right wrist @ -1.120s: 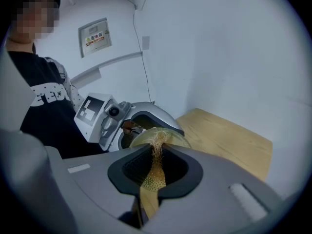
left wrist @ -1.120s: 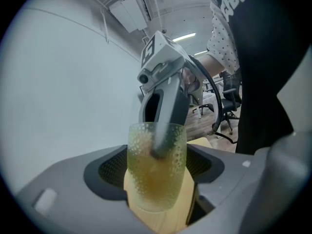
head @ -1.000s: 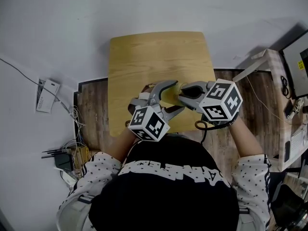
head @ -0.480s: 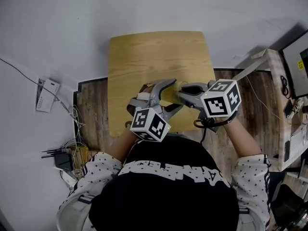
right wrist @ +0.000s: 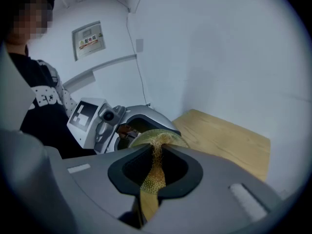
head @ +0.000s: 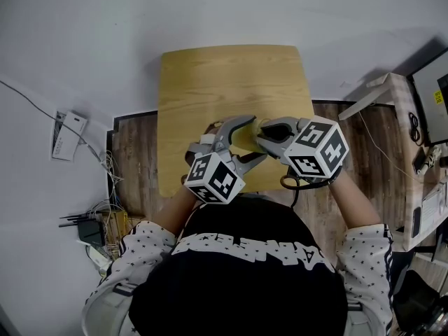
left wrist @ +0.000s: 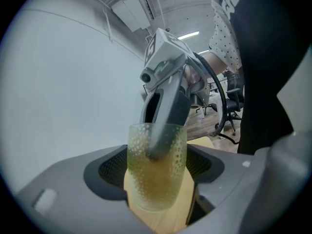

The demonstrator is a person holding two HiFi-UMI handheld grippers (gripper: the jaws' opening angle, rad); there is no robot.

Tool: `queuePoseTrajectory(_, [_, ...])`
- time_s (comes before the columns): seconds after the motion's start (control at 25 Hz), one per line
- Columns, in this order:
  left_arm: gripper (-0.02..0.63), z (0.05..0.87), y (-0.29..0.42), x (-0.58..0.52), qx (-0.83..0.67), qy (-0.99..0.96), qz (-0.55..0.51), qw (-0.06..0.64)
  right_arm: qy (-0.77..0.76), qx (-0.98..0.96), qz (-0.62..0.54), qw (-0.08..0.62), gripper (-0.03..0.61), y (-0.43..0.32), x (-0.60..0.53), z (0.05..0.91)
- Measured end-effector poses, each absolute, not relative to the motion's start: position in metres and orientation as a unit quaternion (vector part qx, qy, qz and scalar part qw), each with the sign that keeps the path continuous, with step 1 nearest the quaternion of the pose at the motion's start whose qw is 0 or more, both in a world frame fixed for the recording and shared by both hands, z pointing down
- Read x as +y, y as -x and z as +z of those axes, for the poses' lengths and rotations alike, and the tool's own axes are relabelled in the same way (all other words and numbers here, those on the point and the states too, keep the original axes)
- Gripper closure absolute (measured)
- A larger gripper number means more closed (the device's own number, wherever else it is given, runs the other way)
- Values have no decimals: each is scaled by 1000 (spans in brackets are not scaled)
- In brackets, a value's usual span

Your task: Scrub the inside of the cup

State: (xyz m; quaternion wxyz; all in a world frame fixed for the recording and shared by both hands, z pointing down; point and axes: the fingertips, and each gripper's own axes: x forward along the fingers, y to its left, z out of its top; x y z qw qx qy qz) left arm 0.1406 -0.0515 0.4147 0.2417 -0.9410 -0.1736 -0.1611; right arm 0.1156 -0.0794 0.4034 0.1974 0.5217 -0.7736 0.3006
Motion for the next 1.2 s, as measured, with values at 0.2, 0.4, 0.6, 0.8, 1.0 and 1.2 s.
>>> queuePoseTrajectory(0.2, [249,413,-138,-51,-184,945,-158,220,-500,-787,266,246,526,-111,-79,402])
queuePoseTrajectory(0.4, [249,414,-134,-49,-202,946,-160,198,-473,-796,219,309,526,-104,-76,403])
queuePoseTrajectory(0.6, [250,417,-132,-46,-219,944,-166,181,-443,-797,174,373,528,-97,-73,406])
queuePoseTrajectory(0.8, [250,419,-131,-40,-237,942,-167,168,-401,-798,123,432,528,-93,-66,411])
queuePoseTrajectory(1.0, [250,421,-133,-34,-253,940,-166,155,-370,-797,98,466,528,-93,-58,413])
queuePoseTrajectory(1.2, [249,423,-134,-29,-269,937,-171,146,-341,-797,72,493,528,-93,-53,417])
